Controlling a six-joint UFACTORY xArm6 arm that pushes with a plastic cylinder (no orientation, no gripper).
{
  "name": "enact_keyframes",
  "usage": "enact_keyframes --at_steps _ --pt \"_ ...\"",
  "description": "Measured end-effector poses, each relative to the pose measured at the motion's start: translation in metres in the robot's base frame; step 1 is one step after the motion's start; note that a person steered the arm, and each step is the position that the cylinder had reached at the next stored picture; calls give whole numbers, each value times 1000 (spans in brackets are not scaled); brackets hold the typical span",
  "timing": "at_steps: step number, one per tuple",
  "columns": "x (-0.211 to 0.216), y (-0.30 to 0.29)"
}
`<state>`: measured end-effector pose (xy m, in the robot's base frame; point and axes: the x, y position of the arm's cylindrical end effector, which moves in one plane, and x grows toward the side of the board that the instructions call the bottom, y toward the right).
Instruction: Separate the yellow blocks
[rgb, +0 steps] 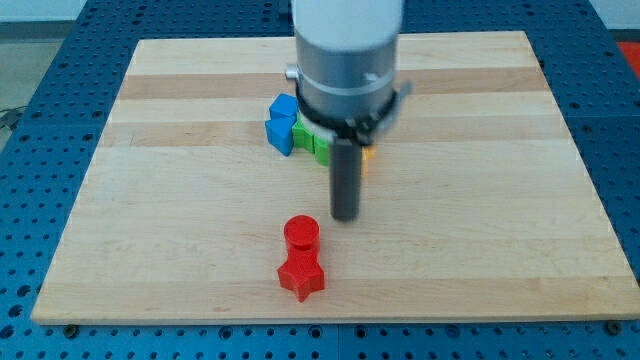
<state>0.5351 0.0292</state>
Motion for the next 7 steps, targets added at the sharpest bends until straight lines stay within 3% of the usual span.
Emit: enact_keyframes --at_steps 1,2,3,5,7 --pt "-48 30" --pt "-55 28" --pt "-99 25" --pt "-100 20" --pt "-42 -18"
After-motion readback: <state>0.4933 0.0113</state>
